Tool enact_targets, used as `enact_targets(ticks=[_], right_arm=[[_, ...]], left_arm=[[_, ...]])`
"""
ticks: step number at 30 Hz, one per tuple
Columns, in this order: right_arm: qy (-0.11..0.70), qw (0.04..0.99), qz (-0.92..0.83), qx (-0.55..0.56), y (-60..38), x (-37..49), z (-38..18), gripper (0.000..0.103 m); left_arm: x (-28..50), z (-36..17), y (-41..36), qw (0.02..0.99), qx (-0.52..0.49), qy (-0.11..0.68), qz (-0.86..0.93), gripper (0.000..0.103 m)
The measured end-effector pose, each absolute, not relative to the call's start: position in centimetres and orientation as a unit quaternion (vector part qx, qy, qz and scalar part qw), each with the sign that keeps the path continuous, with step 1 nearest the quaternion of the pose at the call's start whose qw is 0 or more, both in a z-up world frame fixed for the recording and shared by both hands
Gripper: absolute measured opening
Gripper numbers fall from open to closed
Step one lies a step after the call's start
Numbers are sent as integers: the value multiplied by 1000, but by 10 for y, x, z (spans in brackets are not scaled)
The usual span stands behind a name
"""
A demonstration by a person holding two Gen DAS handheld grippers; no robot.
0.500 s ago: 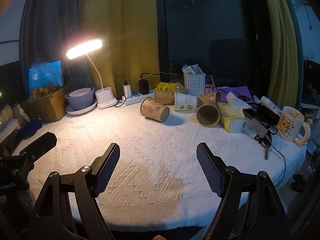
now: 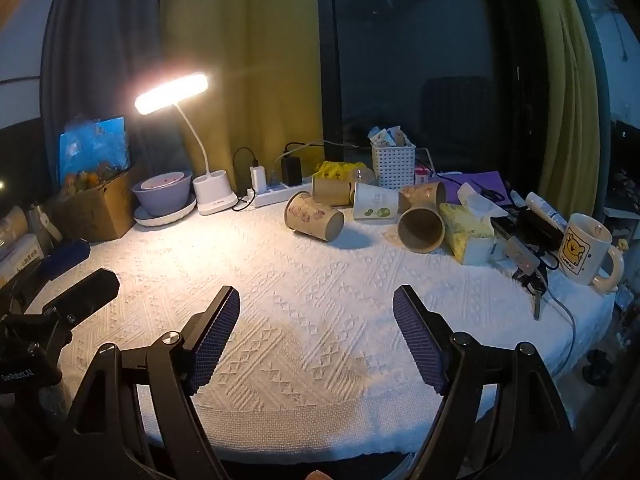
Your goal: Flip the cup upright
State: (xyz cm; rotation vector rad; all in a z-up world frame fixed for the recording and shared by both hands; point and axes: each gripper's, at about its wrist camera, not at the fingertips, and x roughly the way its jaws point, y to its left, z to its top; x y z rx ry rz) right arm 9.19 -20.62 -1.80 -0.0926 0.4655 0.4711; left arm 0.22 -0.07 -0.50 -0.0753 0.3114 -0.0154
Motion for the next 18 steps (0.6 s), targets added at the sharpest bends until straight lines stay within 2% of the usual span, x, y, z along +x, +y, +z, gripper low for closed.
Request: enact_targets(ticks=[18], right_arm=[[229, 945, 230, -44, -207, 86, -22, 81]], left_arm=[[1, -6, 6, 986, -54, 158, -12, 96]])
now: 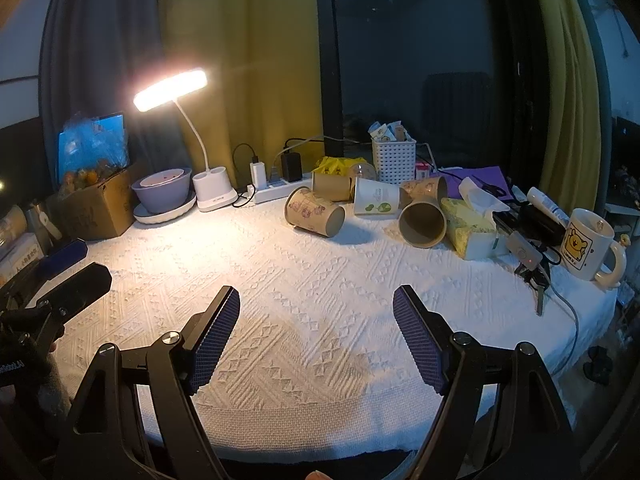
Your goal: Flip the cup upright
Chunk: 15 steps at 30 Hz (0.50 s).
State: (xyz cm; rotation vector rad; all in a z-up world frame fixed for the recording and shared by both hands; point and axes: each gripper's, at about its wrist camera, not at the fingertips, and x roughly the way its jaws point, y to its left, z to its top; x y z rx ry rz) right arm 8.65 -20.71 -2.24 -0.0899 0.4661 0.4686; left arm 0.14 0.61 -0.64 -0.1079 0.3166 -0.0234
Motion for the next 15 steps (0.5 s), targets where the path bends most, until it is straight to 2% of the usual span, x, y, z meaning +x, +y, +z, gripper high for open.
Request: enact_targets(ticks=[15], right_arm=[[231, 945, 229, -41, -209, 87, -26, 81]], left_arm=[[1, -7, 4, 985, -50, 160, -27, 96]])
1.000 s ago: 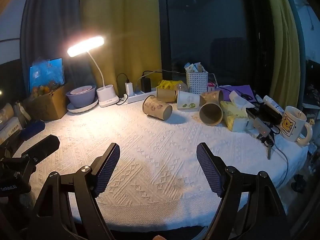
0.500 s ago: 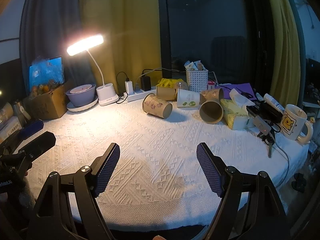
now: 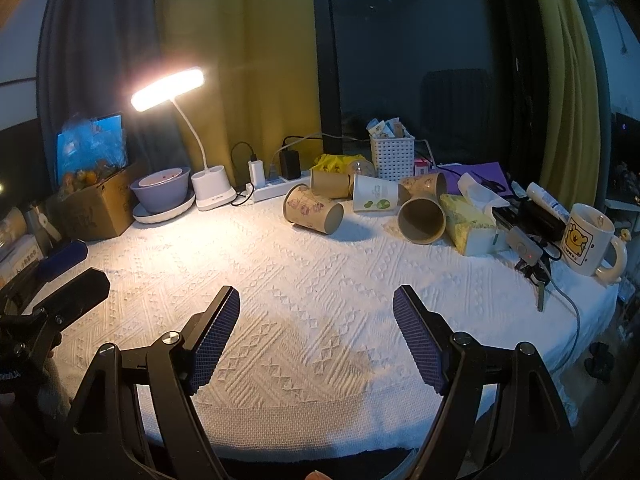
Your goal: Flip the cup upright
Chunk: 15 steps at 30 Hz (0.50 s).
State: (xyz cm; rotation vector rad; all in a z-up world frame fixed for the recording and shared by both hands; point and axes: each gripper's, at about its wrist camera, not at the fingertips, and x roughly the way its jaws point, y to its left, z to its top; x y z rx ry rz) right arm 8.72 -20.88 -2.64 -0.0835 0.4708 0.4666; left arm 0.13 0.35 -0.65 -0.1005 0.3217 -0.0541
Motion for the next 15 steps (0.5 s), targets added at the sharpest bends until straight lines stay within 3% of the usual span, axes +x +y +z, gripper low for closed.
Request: enact_targets(ticks=[15], right_arm=[[235, 944, 229, -40, -208, 87, -29, 81]], left_arm=[[0, -6, 2, 986, -48, 158, -33, 96]])
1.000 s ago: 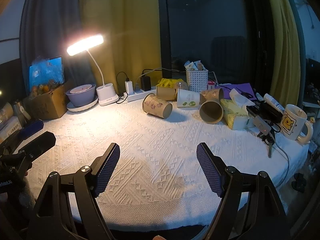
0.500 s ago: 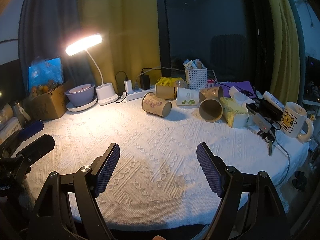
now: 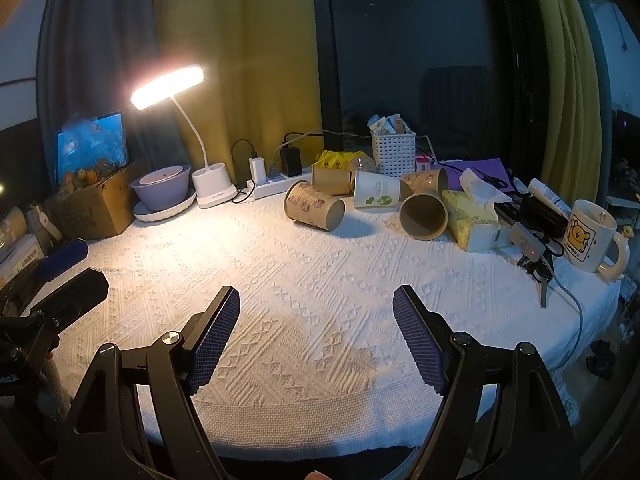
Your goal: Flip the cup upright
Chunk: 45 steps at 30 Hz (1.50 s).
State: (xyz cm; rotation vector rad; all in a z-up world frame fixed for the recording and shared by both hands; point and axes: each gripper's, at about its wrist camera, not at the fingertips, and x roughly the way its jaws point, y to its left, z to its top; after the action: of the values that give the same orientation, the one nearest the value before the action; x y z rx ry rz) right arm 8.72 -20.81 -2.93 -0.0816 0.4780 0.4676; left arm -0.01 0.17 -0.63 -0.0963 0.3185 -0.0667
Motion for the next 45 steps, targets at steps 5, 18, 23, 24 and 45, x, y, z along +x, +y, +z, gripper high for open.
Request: enact_targets(ticks=[5, 18, 23, 24, 45], right_arm=[[235, 943, 230, -40, -209, 89, -28, 81], [237, 943, 230, -40, -209, 89, -28, 81], [236, 943, 230, -39, -208, 88, -28, 81], [237, 943, 230, -39, -208, 88, -29, 81], [245, 944, 218, -44, -211, 109, -37, 81]], left_arm=[[1, -7, 1, 985, -48, 160, -34, 96], [1, -7, 1, 985, -48, 160, -34, 96], [0, -7, 0, 985, -48, 160, -34, 96], [1, -7, 0, 985, -48, 160, -34, 96], [21, -21, -4, 981, -26, 190, -38, 96]])
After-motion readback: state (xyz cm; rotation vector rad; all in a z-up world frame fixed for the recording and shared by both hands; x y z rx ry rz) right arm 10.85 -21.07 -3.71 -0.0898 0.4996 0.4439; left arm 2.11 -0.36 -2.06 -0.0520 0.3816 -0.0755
